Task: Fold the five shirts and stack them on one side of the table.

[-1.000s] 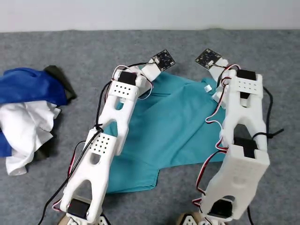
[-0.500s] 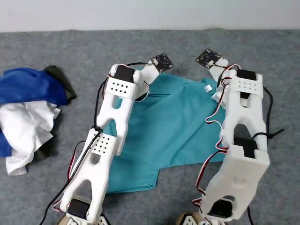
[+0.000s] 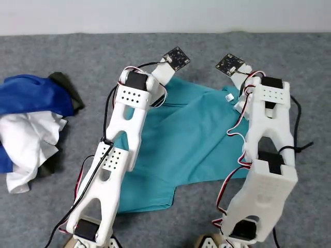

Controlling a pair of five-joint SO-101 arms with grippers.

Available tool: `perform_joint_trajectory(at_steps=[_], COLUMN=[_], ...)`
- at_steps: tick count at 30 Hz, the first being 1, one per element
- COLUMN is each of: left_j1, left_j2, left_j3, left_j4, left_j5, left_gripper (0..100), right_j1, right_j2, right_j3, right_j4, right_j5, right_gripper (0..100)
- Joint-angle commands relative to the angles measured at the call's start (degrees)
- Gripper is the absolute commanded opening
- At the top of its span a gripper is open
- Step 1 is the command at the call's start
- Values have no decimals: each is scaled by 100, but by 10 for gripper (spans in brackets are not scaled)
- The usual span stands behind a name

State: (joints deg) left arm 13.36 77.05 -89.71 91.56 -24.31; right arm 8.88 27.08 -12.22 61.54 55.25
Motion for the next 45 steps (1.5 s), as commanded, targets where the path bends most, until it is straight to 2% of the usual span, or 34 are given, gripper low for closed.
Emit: perform_joint_trajectory(at_steps=[1,6,15,20,24,26,32,38,45], left_j1=[0,-9,18,88,167,176,35,114,141], left_j2=[-211,-211,-220,-360,-527,-519,-782,-1969,-2242], left_j3=[338,1015,1121,1024,954,963,1279,1569,1807], left_j4=[-659,-1459,-1635,-615,563,888,914,905,897], left_j5=[70,44,26,-976,-1055,-1055,-1029,-1020,-765], left_gripper=[62,29,15,5,5,5,5,10,137], right_j1=[-66,-75,-66,-48,-40,-57,-75,-66,-75], right_j2=[-127,-127,-127,-127,-136,-136,-286,-620,-637], right_j3=[-404,-404,-396,-404,-404,-431,-580,-580,-571], right_j4=[57,57,57,57,57,189,532,541,541], right_j5=[-79,-79,-79,-79,-79,-79,-79,-79,-79], right_gripper=[10,10,10,10,10,10,10,10,10])
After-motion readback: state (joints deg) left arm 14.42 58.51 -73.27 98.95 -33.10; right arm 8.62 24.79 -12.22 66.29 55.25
